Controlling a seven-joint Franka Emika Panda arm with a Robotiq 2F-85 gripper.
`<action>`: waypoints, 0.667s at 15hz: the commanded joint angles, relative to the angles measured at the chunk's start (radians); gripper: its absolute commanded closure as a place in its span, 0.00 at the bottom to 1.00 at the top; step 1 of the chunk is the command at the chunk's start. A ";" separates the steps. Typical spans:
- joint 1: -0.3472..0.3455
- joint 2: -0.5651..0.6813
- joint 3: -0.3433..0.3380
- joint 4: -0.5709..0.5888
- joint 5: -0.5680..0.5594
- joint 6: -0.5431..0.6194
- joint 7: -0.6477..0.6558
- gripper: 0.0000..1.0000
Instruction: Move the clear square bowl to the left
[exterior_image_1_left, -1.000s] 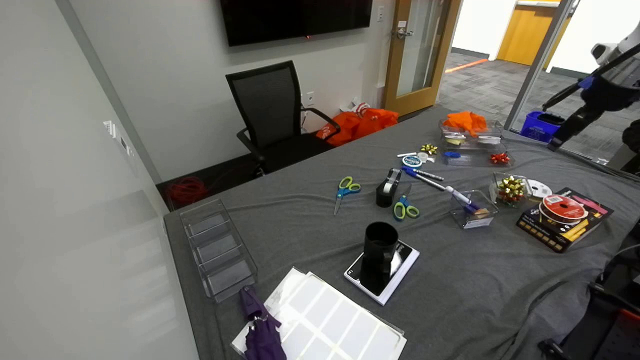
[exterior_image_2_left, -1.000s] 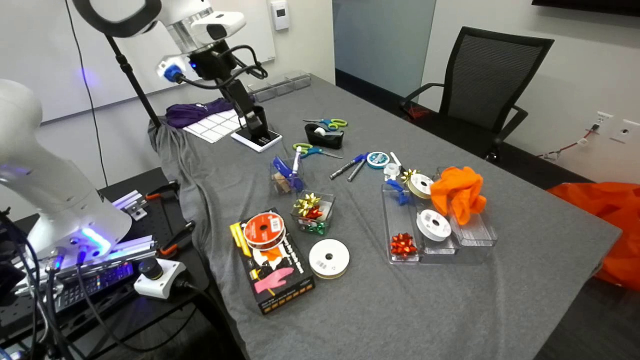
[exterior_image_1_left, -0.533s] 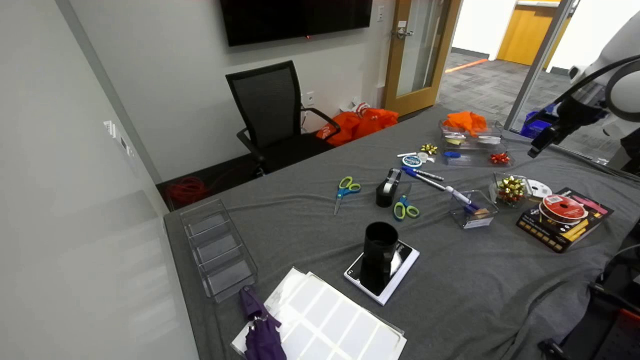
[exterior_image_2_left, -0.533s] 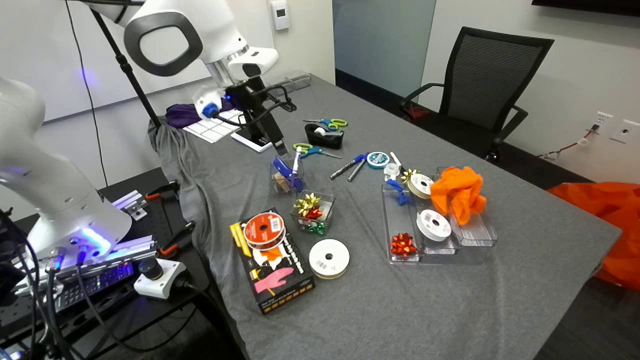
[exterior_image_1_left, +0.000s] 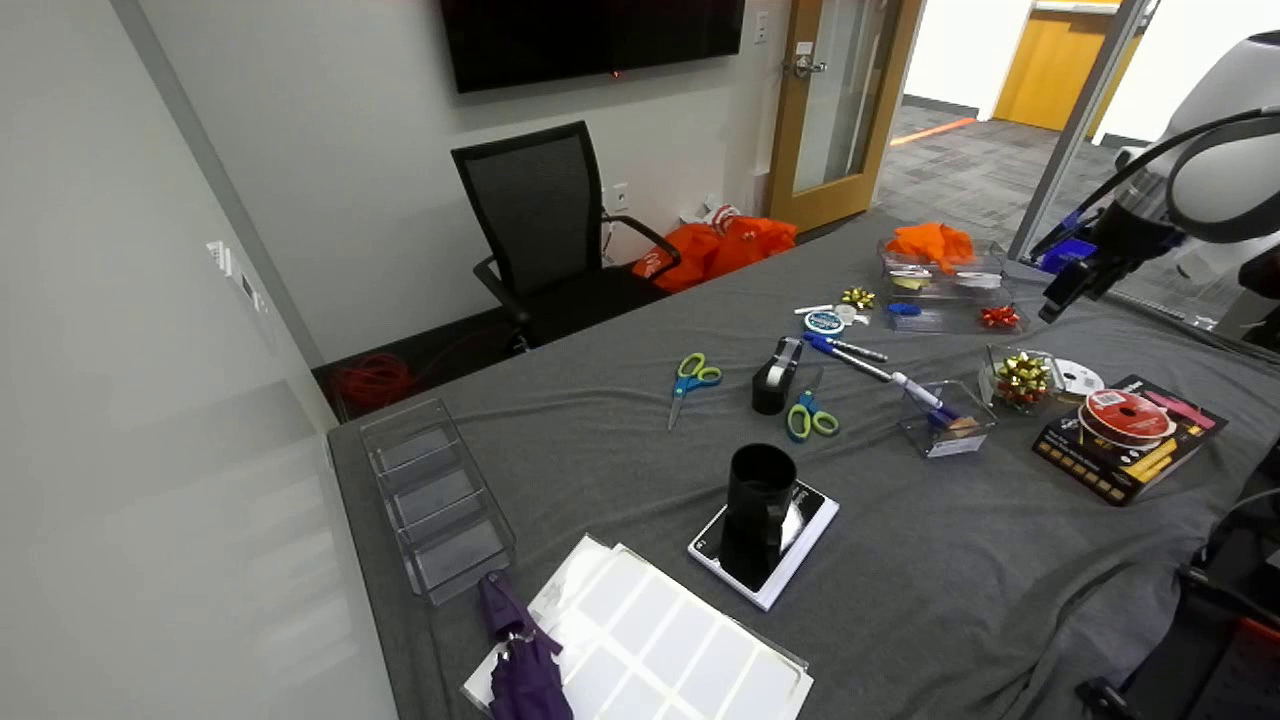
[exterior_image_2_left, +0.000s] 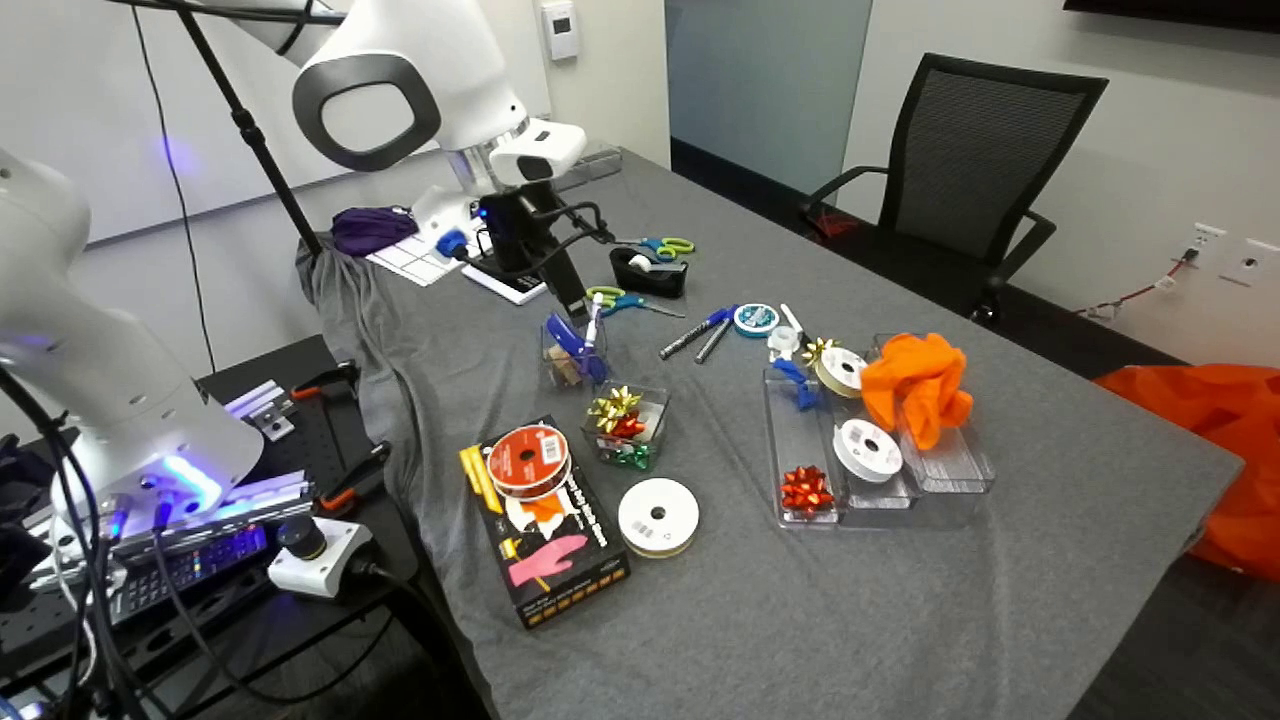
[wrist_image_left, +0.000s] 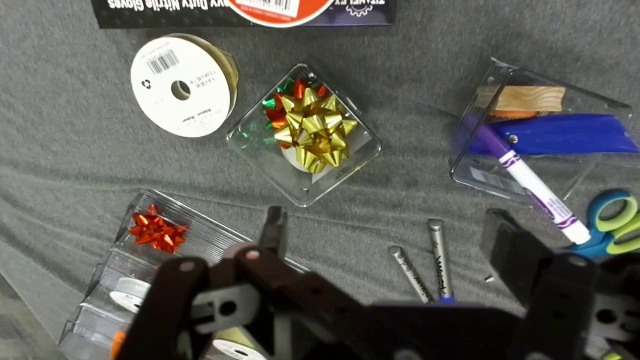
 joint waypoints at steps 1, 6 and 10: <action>-0.007 -0.001 0.008 0.001 -0.001 -0.003 0.002 0.00; -0.004 0.013 0.005 -0.004 0.029 0.018 0.001 0.00; -0.003 0.073 0.015 0.037 0.024 0.027 0.097 0.00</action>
